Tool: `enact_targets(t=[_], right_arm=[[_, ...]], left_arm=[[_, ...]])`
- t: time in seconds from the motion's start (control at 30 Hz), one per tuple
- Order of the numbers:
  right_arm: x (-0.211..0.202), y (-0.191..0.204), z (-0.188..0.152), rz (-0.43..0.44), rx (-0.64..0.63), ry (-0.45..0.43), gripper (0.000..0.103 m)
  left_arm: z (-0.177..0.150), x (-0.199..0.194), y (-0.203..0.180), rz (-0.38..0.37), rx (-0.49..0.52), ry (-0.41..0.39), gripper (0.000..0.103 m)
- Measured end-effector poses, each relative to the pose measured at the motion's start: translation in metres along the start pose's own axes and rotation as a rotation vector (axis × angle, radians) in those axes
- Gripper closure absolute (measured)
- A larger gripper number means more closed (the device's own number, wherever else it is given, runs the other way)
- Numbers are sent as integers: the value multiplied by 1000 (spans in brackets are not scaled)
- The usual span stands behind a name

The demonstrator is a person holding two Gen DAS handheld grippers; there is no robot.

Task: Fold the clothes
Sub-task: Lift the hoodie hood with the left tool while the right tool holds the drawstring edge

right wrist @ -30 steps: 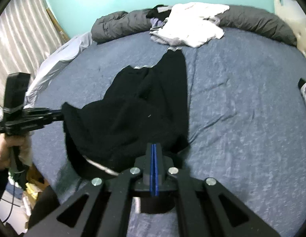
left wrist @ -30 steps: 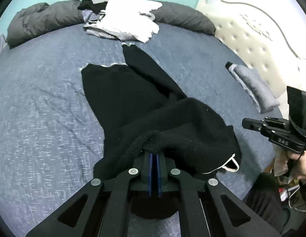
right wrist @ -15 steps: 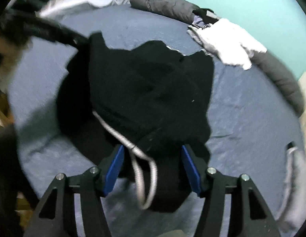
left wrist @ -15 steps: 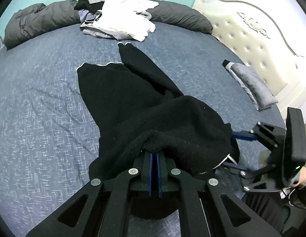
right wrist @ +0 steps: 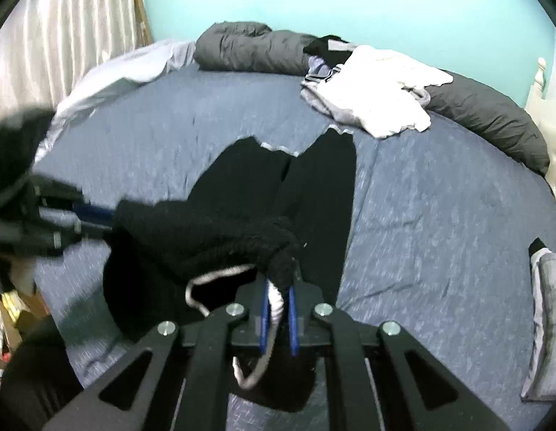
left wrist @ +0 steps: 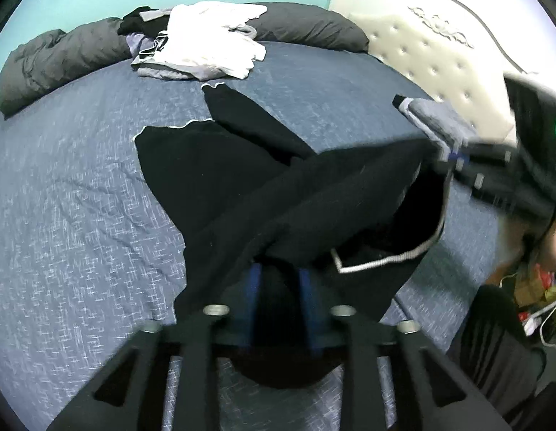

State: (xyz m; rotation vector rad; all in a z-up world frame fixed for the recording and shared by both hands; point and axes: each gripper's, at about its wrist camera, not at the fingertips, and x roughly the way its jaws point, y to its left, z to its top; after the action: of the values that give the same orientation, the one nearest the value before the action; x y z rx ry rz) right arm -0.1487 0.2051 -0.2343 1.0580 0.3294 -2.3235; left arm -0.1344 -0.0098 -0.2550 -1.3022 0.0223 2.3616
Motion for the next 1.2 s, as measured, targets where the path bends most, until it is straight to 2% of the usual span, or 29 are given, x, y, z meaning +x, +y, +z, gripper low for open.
enact_targets(t=[0.17,0.23,0.27,0.3,0.43,0.57,0.63,0.67,0.7,0.83,0.87,0.9,1.17,1.2], right_arm=[[-4,-19,21,10,61,-13,96],[-1,-26,24,10,86,-5,96],[2,-29,25,10,98,0,96],[4,-32,26,9,109,6,96],[15,-44,29,7,156,30,96],[25,-57,30,9,207,49,96],[26,-59,27,15,218,55,96],[27,-60,25,18,224,58,96],[27,-61,23,21,229,61,96],[29,-64,17,31,247,71,96],[28,-64,16,32,248,72,96],[27,-63,15,34,249,73,96],[18,-60,12,45,246,72,96],[16,-60,10,49,249,70,96]], left_arm=[[-2,8,4,11,7,18,69],[-1,10,6,14,9,20,78],[2,11,7,14,10,18,88],[4,13,9,14,11,16,92],[14,17,12,2,-2,10,92],[14,4,-3,-2,-14,-27,92],[10,-2,-16,-5,-4,-40,91],[6,-5,-26,-10,9,-49,87],[2,-7,-35,-17,20,-56,80],[-12,-1,-62,-66,18,-48,65],[-13,5,-64,-55,24,-40,55],[-15,12,-66,-44,30,-32,50],[-24,65,-79,44,77,33,49],[-25,72,-81,55,82,41,51]])
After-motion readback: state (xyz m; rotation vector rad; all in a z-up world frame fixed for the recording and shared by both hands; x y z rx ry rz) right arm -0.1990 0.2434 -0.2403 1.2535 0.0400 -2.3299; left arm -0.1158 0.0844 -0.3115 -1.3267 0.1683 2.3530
